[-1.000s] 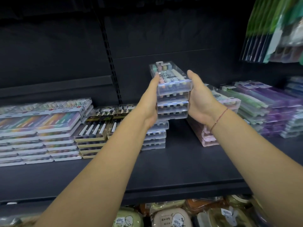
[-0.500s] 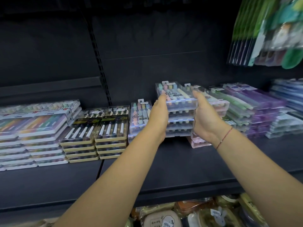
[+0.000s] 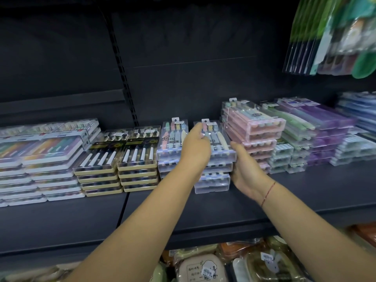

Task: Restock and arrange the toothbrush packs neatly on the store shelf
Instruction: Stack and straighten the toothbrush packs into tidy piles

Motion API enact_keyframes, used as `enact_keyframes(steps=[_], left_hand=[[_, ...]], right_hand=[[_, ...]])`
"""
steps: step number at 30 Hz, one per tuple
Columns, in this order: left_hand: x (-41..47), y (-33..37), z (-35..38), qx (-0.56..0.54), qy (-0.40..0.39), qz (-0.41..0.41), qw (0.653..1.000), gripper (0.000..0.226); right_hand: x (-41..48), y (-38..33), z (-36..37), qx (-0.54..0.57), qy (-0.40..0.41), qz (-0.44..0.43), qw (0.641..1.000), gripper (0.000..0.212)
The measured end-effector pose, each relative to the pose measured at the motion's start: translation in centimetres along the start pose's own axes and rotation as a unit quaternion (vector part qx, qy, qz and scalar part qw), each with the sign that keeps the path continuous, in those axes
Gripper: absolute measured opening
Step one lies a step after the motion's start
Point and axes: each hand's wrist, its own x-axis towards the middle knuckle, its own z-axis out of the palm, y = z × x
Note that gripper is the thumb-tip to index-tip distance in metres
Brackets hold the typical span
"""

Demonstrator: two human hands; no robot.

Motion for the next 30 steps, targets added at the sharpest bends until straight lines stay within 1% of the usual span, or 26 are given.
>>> enact_keyframes(steps=[2,3,4,5,6,7,8,9,10,11,14,17,21,23,25,27,29,30], left_hand=[[-0.7,0.1,-1.2,-0.001,-0.002,0.072,0.997,0.048],[-1.1,-0.3,-2.2,0.036,0.01,0.116,0.993,0.047],[-1.4,-0.9,-3.3,0.099,0.031,0.159,0.982,0.05],[-1.6,-1.6,-4.5,0.181,0.047,0.193,0.963,0.059],[-1.8,-2.4,-5.6,0.273,0.055,0.208,0.938,0.072],[-1.8,-3.4,-6.5,0.367,0.051,0.204,0.906,0.086],[-1.7,-4.4,-7.1,0.447,0.038,0.188,0.874,0.098],[-1.6,-5.4,-7.4,0.504,0.025,0.173,0.845,0.104],[-1.6,-6.2,-7.5,0.539,0.019,0.167,0.826,0.107],[-1.5,-6.8,-7.6,0.551,0.026,0.171,0.817,0.106],[-1.1,-7.9,-7.8,0.545,0.071,0.21,0.808,0.101],[-0.6,-9.1,-7.8,0.561,0.11,0.246,0.782,0.091],[-0.4,-10.2,-7.5,0.565,0.176,0.289,0.752,0.073],[-0.4,-10.9,-7.4,0.561,0.203,0.304,0.743,0.069],[-0.4,-11.4,-7.4,0.542,0.222,0.314,0.747,0.068],[-0.3,-11.4,-7.6,0.522,0.235,0.306,0.76,0.068],[-0.1,-11.1,-8.0,0.534,0.246,0.289,0.756,0.07],[0.0,-10.9,-8.1,0.539,0.248,0.284,0.753,0.071]], right_hand=[[-0.3,0.1,-0.5,-0.005,-0.034,-0.021,0.999,0.047],[-0.5,0.3,-0.8,-0.024,-0.063,-0.029,0.997,0.048],[-0.8,0.4,-1.3,-0.063,-0.086,-0.033,0.994,0.054],[-1.2,0.6,-1.8,-0.122,-0.096,-0.036,0.987,0.067],[-1.4,0.9,-2.3,-0.192,-0.096,-0.039,0.976,0.083],[-1.5,1.1,-2.5,-0.265,-0.09,-0.045,0.959,0.096],[-1.5,1.4,-2.6,-0.328,-0.076,-0.054,0.94,0.105],[-1.3,1.8,-2.6,-0.373,-0.058,-0.066,0.924,0.109],[-1.2,2.1,-2.5,-0.397,-0.044,-0.081,0.913,0.111],[-1.0,2.4,-2.3,-0.401,-0.035,-0.094,0.91,0.112],[0.2,3.0,-2.0,-0.382,-0.015,-0.115,0.917,0.108],[1.7,2.8,-1.6,-0.386,-0.001,-0.112,0.916,0.098],[2.6,2.4,-1.1,-0.404,-0.014,-0.103,0.909,0.086],[2.6,2.8,-1.2,-0.397,-0.009,-0.106,0.912,0.081],[2.3,3.2,-1.2,-0.375,-0.003,-0.11,0.92,0.085],[1.8,3.5,-0.9,-0.341,-0.004,-0.117,0.933,0.099],[1.3,3.4,-0.4,-0.316,0.002,-0.13,0.94,0.108],[1.2,3.3,-0.2,-0.302,0.007,-0.142,0.943,0.108]])
